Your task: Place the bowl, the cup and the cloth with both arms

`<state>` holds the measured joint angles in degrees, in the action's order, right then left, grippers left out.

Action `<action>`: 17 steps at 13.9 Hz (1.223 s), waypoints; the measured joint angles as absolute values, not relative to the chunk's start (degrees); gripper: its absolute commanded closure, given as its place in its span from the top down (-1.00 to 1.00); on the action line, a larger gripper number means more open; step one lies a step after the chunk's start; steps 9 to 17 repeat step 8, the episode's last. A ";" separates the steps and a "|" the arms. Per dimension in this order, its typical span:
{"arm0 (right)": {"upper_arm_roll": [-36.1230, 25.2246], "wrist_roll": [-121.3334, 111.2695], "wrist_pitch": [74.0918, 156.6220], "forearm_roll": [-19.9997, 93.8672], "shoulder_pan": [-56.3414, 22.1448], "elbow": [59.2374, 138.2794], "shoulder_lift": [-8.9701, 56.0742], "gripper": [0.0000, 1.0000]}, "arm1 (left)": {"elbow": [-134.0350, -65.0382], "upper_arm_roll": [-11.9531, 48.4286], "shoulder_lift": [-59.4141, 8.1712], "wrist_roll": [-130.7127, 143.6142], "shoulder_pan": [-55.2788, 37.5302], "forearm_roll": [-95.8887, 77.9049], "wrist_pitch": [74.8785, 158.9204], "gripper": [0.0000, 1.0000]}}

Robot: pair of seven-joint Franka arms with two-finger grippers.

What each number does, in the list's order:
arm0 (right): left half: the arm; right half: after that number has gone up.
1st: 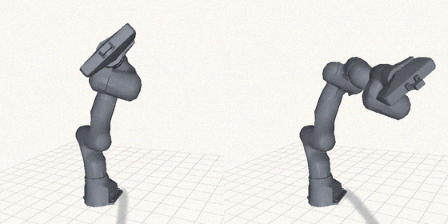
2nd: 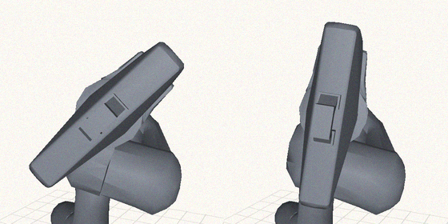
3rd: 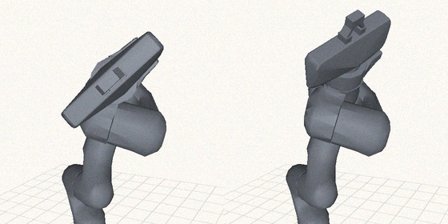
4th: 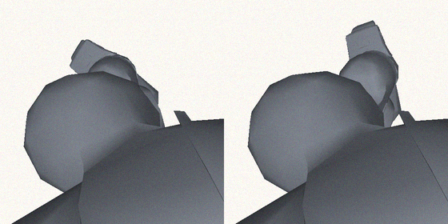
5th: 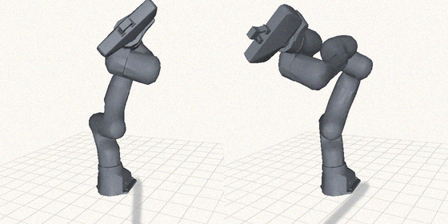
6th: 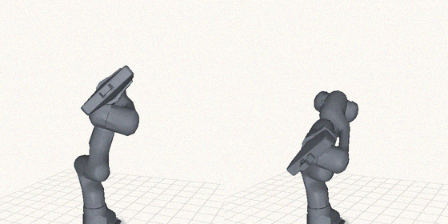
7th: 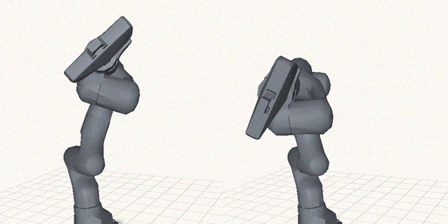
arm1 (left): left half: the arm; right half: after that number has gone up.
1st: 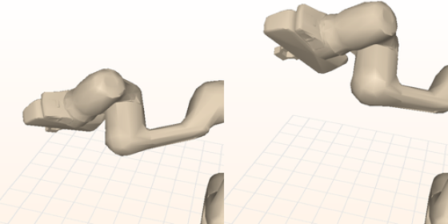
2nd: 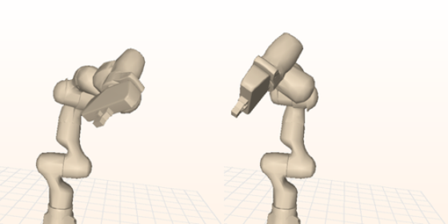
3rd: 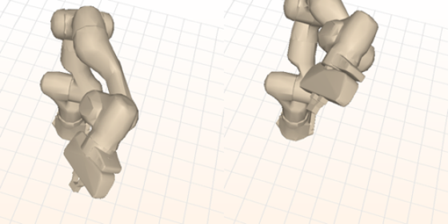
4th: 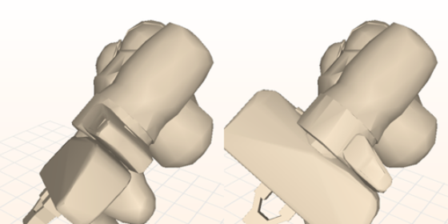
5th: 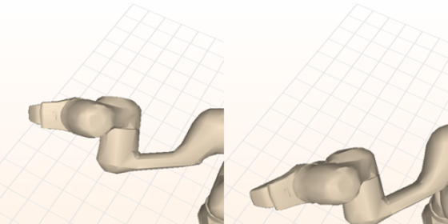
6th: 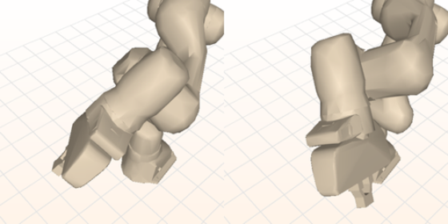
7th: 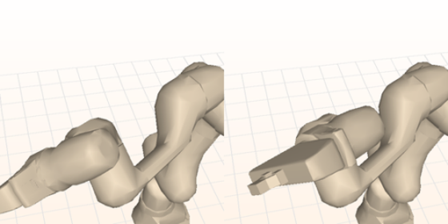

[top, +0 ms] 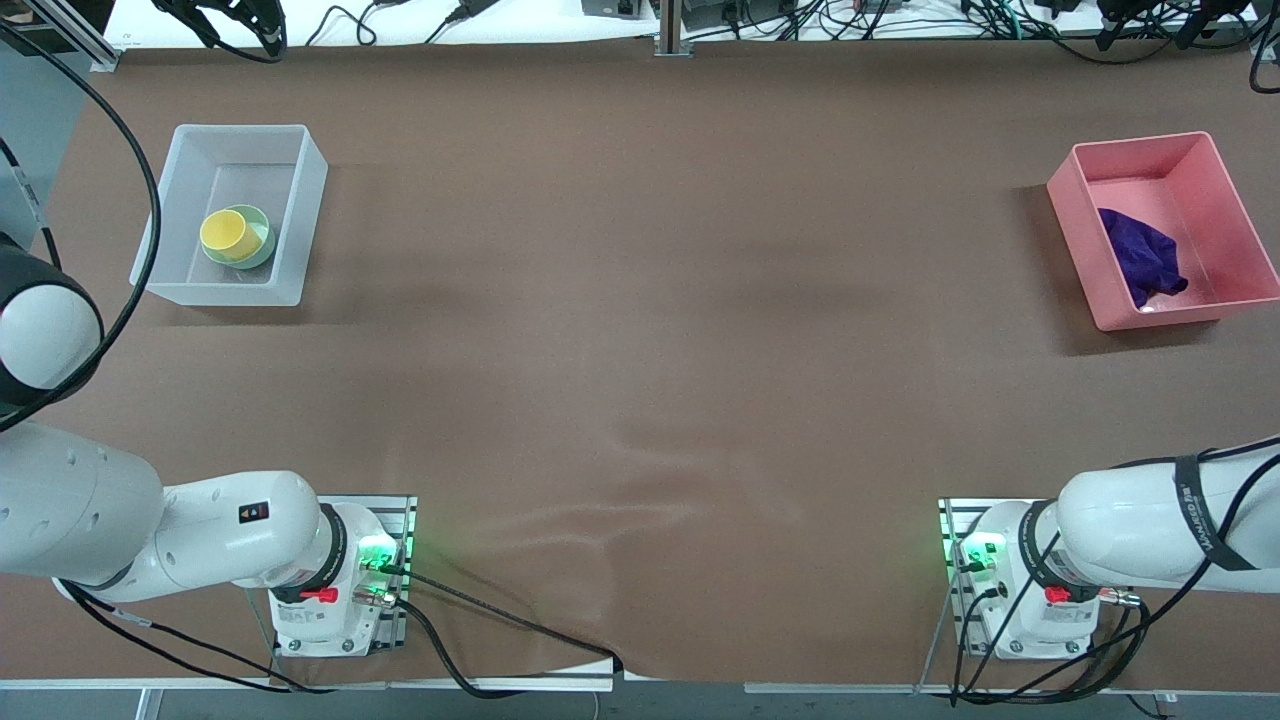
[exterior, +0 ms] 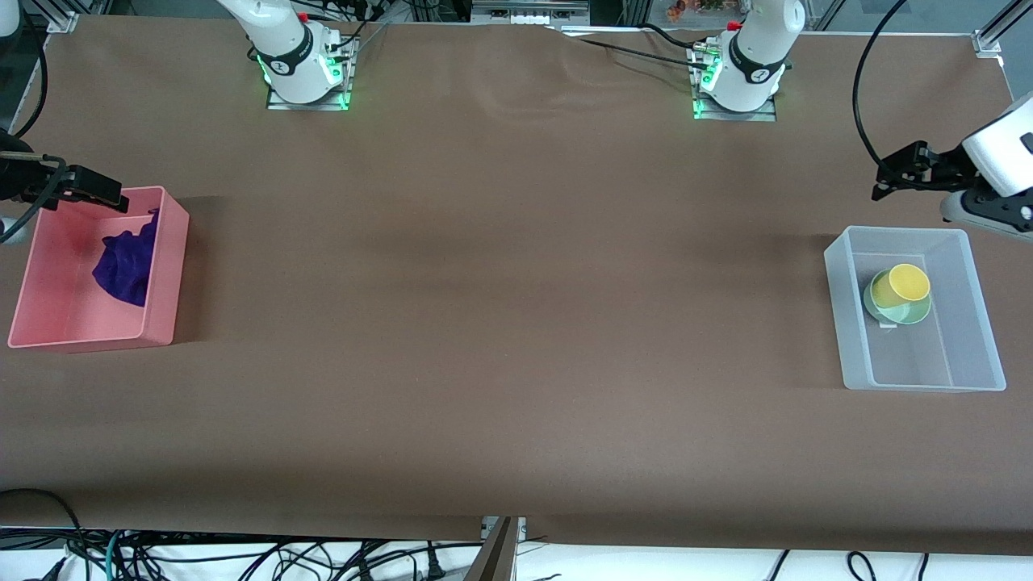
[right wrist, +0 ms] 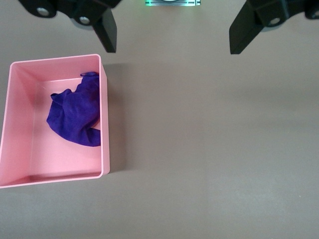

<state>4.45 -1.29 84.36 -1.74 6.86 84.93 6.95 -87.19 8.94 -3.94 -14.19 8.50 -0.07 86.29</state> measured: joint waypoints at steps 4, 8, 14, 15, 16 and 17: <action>4.45 -1.29 84.37 -1.74 6.86 84.93 6.95 1.00 | -100.94 4.55 2.10 -5.95 2.82 -0.15 94.77 1.00; 4.44 -1.29 84.37 -1.74 6.86 84.93 6.95 1.00 | -103.14 3.81 4.48 -2.94 0.81 -0.15 95.73 1.00; 4.44 -1.29 84.37 -1.74 6.86 84.93 6.95 1.00 | -103.14 3.81 4.48 -2.94 0.81 -0.15 95.73 1.00; 4.44 -1.29 84.37 -1.74 6.86 84.93 6.95 1.00 | -103.14 3.81 4.48 -2.94 0.81 -0.15 95.73 1.00; 4.44 -1.29 84.37 -1.74 6.86 84.93 6.95 1.00 | -103.14 3.81 4.48 -2.94 0.81 -0.15 95.73 1.00; 4.44 -1.29 84.37 -1.74 6.86 84.93 6.95 1.00 | -103.14 3.81 4.48 -2.94 0.81 -0.15 95.73 1.00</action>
